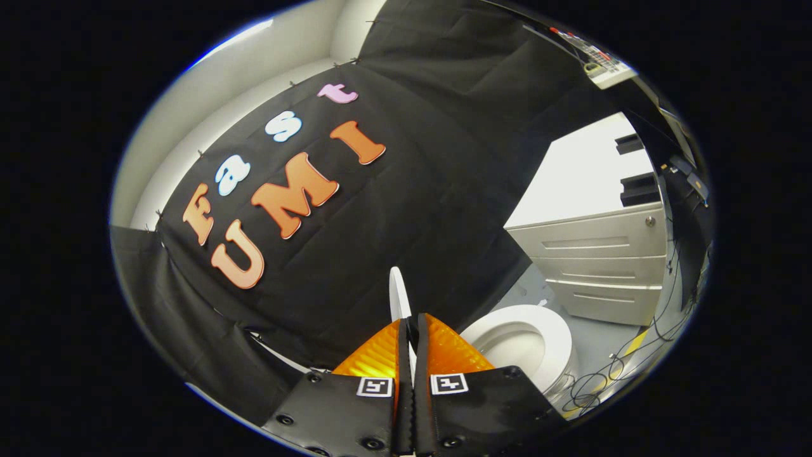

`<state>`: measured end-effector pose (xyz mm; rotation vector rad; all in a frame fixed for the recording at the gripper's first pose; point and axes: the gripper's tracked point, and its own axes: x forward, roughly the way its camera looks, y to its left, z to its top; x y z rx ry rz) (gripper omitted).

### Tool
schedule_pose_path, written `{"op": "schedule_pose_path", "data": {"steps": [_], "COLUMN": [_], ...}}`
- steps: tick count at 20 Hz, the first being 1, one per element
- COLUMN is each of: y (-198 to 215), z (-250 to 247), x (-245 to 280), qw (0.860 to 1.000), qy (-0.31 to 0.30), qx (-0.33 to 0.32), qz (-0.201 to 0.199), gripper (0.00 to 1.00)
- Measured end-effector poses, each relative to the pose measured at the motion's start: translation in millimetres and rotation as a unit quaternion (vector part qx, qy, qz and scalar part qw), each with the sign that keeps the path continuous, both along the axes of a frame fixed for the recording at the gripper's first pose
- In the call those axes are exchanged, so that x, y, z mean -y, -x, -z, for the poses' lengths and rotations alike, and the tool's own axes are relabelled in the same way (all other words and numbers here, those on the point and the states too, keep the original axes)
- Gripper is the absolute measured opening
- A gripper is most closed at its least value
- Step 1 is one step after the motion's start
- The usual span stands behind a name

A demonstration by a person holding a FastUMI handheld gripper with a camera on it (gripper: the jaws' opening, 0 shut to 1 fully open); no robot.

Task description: Open the toilet lid.

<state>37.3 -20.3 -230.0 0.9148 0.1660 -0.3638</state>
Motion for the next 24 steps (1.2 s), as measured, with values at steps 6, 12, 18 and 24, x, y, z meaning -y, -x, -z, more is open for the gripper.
{"op": "schedule_pose_path", "data": {"steps": [6,12,18,24], "y": [-5.5,-14.0,-25.8,-34.0], "z": [-23.7,-49.0,-76.1,-100.5], "x": [-24.2,-51.0,-77.8,-118.1], "qw": [1.0,0.998,0.995,0.99], "qy": [0.019,0.04,0.083,0.122], "qx": [0.008,0.018,0.028,0.022], "qz": [-0.018,-0.037,-0.047,-0.072], "gripper": [0.08,0.08,0.08,0.09]}}
